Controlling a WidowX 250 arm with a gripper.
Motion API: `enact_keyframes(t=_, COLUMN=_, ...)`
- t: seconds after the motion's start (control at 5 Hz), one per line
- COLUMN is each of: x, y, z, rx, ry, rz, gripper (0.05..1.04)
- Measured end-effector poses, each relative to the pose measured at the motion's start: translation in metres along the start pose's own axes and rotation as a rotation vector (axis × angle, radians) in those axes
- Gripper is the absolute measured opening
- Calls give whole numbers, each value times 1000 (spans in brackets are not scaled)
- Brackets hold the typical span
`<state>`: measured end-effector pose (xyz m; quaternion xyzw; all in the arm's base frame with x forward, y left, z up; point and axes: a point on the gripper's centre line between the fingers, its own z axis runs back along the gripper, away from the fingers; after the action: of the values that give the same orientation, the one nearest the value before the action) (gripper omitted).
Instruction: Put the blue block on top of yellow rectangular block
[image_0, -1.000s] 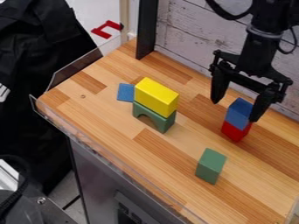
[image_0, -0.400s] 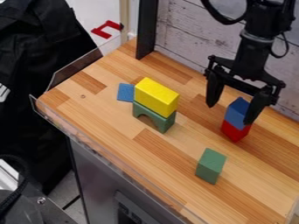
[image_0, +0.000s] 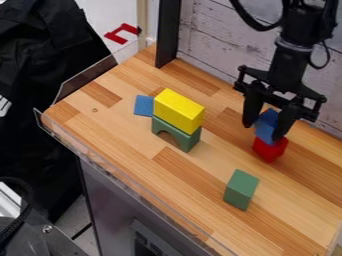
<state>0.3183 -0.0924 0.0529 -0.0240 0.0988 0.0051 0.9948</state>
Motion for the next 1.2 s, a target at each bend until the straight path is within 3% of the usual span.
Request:
enact_keyframes(t=0.2, x=1, y=0, z=0, rx=4, ry=-5, rz=3, gripper=537)
enact_keyframes(t=0.4, x=-6, y=3, z=29, rx=10, ry=-75, rz=41, gripper=537)
enact_keyframes(t=0.6, x=-26, y=22, z=85, rx=-48, ry=-217, rz=82, gripper=537)
enact_keyframes(t=0.8, x=-33, y=55, z=96, rx=-69, ry=-194, rz=46, gripper=537)
enact_keyframes(t=1.0, x=-39, y=81, z=83, rx=-51, ry=-117, rz=78, gripper=537)
enact_keyframes(t=1.2, x=-45, y=101, z=70, rx=-20, ry=-74, rz=120, gripper=537)
